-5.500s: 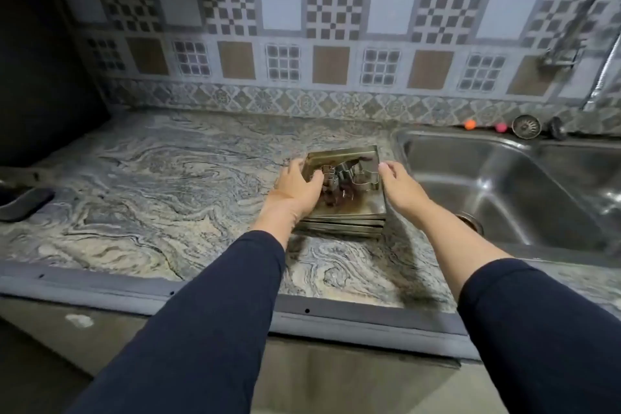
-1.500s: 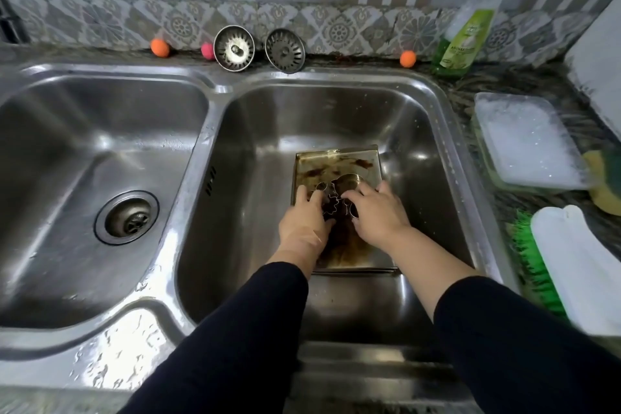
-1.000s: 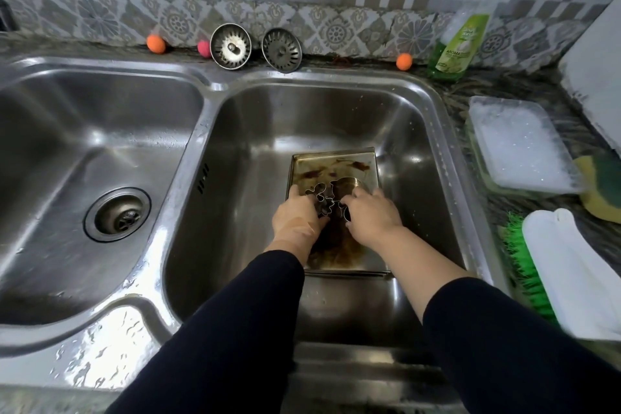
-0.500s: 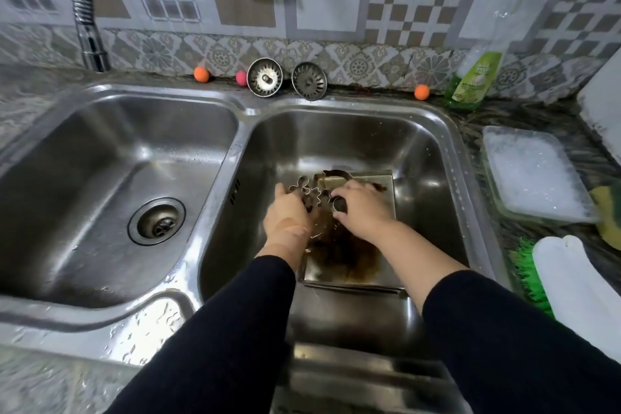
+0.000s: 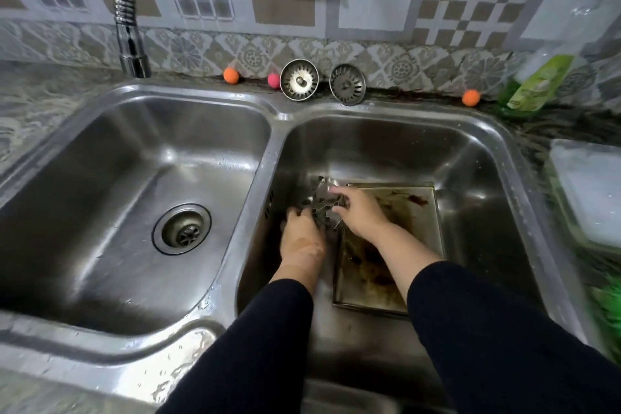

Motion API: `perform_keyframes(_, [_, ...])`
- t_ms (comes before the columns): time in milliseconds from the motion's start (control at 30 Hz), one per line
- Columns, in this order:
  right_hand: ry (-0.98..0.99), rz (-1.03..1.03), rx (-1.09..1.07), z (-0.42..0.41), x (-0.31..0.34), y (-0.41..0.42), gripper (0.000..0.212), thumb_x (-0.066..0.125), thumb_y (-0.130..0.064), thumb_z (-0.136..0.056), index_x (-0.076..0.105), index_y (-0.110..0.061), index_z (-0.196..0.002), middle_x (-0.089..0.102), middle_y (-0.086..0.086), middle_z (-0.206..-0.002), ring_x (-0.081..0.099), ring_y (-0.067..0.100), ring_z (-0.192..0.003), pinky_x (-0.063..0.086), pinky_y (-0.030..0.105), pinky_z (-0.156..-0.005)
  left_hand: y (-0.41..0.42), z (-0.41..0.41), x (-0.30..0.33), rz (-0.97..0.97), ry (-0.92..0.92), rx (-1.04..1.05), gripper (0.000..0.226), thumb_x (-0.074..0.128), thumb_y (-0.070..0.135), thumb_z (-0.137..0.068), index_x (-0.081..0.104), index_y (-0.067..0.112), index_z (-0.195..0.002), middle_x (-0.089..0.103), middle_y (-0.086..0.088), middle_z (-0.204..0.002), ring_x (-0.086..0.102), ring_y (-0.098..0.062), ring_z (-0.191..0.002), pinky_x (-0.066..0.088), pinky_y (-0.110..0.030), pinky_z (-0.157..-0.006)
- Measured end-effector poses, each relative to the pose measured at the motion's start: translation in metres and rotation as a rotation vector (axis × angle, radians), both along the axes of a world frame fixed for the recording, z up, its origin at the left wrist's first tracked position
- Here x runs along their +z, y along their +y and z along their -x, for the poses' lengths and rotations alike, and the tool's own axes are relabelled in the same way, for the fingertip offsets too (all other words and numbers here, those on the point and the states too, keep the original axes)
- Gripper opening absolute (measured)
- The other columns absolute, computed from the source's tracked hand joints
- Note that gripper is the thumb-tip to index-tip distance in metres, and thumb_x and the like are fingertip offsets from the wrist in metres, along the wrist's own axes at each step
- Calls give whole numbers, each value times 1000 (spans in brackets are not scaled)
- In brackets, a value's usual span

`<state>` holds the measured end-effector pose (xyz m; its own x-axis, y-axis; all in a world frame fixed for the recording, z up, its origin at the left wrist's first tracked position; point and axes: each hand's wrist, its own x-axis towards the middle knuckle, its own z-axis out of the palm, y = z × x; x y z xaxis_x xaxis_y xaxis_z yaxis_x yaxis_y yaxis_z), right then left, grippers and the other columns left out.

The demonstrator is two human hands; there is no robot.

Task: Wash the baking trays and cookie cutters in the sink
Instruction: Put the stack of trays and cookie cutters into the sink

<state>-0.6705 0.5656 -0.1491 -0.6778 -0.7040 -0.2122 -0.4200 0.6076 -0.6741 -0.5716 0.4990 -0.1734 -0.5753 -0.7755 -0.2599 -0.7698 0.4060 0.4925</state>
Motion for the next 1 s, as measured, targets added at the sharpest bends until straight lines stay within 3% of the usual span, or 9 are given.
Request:
perform_keyframes(167, [183,-148,-85,10,6,40,40,60,-24,-91,55,-29,-130,39,0,-145,32,24,-135,29,39,-111,14,7,7,24,-60,-142,40,52,30,-93,47,27,-133,37,-2,-142,42,-26,-127,45,-42,-96])
perform_keyframes(333, [247,-400,-261,20,7,98,56,56,-38,-91,35,-33,-143,12,6,-155,14,31,-140,24,49,-111,42,17,0,-41,-76,-203,50,49,27,-93,36,22,-142,25,-8,-148,33,-29,-132,41,-43,-103])
perform_keyframes(433, [111,-445,-309,18,0,112,61,54,-40,-92,28,-31,-147,20,8,-154,22,32,-138,32,47,-107,51,19,-3,-85,-104,-201,43,47,23,-94,43,17,-136,20,-10,-149,37,-31,-130,40,-42,-105])
perform_keyframes(533, [40,-350,-366,11,-4,113,60,54,-38,-94,30,-28,-147,25,7,-154,29,31,-138,33,42,-107,53,17,-7,-116,-150,-244,50,46,26,-94,37,10,-141,24,-12,-149,37,-34,-131,38,-42,-106])
perform_keyframes(667, [122,-258,-432,5,2,114,55,55,-35,-94,37,-30,-145,25,2,-156,31,29,-139,34,38,-109,48,13,-10,-110,-143,-294,57,44,35,-91,38,10,-142,27,-10,-151,34,-29,-135,35,-39,-108])
perform_keyframes(833, [295,-21,-458,2,15,117,45,57,-22,-93,49,-24,-137,40,-4,-144,47,23,-123,39,28,-96,40,9,-9,-150,-134,-344,66,49,40,-91,29,11,-148,16,-6,-158,21,-25,-143,27,-35,-113])
perform_keyframes(1000, [393,-180,-487,1,16,109,46,56,-30,-93,48,-21,-138,44,4,-139,45,28,-121,37,34,-101,42,9,-2,-163,-180,-336,72,47,45,-93,19,14,-151,13,-10,-157,27,-27,-141,32,-38,-111])
